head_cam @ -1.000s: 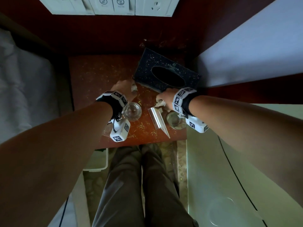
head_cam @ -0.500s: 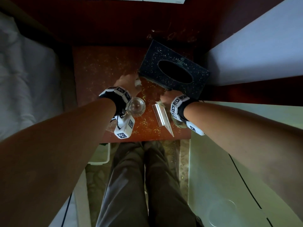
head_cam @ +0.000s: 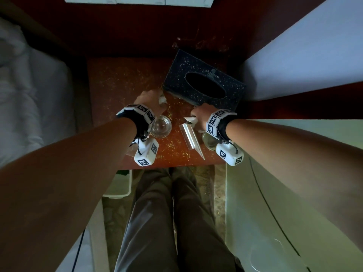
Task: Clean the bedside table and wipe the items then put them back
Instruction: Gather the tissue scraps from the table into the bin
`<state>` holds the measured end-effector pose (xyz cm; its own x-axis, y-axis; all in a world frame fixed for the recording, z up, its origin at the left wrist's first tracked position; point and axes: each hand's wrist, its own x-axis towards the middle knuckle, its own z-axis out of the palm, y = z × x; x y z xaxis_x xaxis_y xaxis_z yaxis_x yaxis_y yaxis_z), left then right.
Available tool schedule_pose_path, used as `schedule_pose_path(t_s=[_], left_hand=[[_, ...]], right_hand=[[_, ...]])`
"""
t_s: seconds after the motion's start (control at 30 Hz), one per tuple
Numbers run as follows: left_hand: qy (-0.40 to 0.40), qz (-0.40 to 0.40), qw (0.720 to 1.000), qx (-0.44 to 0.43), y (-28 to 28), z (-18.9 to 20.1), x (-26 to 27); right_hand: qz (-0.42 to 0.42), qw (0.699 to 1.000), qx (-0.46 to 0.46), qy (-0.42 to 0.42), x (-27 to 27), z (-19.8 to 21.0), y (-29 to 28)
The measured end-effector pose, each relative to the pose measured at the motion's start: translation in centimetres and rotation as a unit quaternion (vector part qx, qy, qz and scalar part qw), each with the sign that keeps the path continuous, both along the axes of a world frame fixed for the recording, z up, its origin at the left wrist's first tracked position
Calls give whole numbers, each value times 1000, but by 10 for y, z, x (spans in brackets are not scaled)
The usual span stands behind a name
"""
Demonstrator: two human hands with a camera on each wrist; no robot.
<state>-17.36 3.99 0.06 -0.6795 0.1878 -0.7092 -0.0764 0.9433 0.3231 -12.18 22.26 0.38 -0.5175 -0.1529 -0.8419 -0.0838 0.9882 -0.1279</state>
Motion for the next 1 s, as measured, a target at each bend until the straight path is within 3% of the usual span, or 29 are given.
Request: schedule_pose_path(t_s=[0.3,0.47,0.7,1.0], left_hand=[[-14,-93,995,-22,23,35,-6],[5,-140,990,-16,43,35,-1],[30,-151,988,-11,50,15,9],[36,-118,992,0,37,9,6]], right_hand=[[-104,994,11,36,-5,43,42],[-135,990,-5,50,4,40,47],[-84,995,-41,26,14,19,25],[28,999,3,45,11,-8,-5]])
